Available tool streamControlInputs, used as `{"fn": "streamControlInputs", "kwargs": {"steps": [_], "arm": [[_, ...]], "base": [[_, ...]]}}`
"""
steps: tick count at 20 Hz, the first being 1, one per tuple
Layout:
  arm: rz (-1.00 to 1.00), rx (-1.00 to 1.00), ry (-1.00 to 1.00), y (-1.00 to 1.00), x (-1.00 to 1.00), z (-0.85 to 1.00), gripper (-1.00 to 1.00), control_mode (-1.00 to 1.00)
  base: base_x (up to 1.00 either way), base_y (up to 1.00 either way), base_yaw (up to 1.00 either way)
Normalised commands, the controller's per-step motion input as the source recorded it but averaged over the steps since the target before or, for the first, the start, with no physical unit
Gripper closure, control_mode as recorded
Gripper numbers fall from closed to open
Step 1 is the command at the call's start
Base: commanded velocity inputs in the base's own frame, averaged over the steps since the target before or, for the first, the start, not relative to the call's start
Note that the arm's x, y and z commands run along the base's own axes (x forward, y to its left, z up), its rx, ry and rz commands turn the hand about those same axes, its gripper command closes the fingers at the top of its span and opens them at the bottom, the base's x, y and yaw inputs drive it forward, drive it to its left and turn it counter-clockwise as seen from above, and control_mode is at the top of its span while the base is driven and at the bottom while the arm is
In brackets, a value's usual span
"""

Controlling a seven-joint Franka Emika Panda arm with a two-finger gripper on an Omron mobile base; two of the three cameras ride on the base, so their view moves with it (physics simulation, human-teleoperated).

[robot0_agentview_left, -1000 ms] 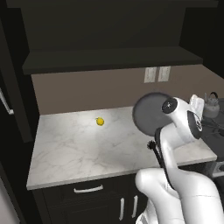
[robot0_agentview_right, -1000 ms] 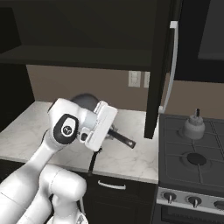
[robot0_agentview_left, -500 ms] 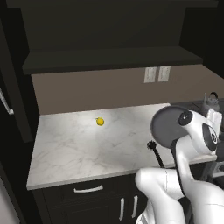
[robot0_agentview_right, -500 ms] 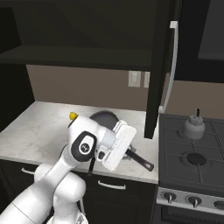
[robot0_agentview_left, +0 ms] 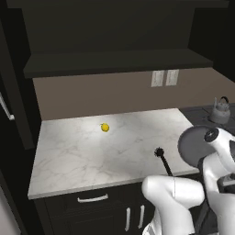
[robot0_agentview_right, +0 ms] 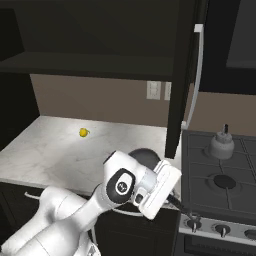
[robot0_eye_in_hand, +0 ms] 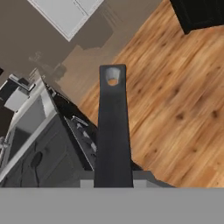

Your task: Pick the pan from the cabinet and place it on the stove. Then turn on the stove burner for the pan.

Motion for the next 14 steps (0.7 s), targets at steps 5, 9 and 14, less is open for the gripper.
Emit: {"fn": "streamControlInputs", "kwargs": {"steps": [5, 9, 14], "arm": [[-0.1, 0.05, 0.04, -0.68, -0.33, -0.22, 1.0, -1.0], [-0.09, 0.11, 0.03, -0.64, -0.3, -0.13, 1.0, -1.0], [-0.07, 0.11, 0.02, -0.62, -0.23, -0.15, 1.0, -1.0]], "base": [[0.0, 0.0, 0.0], [0.0, 0.0, 0.0], [0.0, 0.0, 0.0]]}}
